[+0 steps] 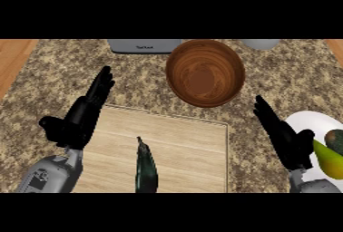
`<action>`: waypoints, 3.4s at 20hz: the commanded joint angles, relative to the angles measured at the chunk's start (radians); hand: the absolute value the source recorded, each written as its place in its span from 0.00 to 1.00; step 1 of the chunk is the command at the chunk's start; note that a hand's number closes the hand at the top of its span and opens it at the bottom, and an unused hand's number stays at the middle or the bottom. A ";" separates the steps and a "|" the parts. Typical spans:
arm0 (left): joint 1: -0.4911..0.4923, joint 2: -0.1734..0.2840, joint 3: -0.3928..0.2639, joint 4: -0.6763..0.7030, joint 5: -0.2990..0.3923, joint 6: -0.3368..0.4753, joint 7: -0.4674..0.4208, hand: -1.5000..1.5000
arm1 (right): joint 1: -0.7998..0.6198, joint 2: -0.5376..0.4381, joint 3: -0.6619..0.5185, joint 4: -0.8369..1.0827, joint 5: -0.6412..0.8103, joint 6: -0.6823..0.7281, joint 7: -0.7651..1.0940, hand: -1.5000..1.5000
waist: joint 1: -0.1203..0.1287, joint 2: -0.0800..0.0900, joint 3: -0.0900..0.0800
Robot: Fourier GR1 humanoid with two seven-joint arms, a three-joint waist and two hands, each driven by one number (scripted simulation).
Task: Pick the pear from the plate and place it in the bowl
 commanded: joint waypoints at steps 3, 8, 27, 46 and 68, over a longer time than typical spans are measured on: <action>0.015 0.061 0.129 0.012 -0.006 0.034 -0.060 0.50 | -0.024 0.002 0.015 -0.113 -0.257 0.317 -0.025 0.00 | 0.000 -0.015 -0.014; 0.038 0.125 0.286 0.026 0.082 0.022 -0.075 0.50 | -0.037 -0.206 -0.095 -0.181 -0.089 0.390 -0.202 0.00 | -0.024 -0.021 -0.016; 0.041 0.139 0.369 0.123 0.124 -0.095 -0.173 0.50 | 0.155 -0.762 -0.579 -0.068 -0.059 0.850 -0.424 0.00 | -0.014 -0.010 -0.016; -0.025 0.132 0.385 0.128 0.115 -0.108 -0.128 0.50 | 0.116 -0.915 -0.285 0.123 0.413 0.837 -0.789 0.00 | 0.005 -0.007 -0.014; 0.006 0.084 0.415 0.184 0.065 -0.147 -0.215 0.50 | -0.169 -0.625 0.010 0.520 0.689 0.642 -0.876 0.00 | -0.001 -0.007 -0.015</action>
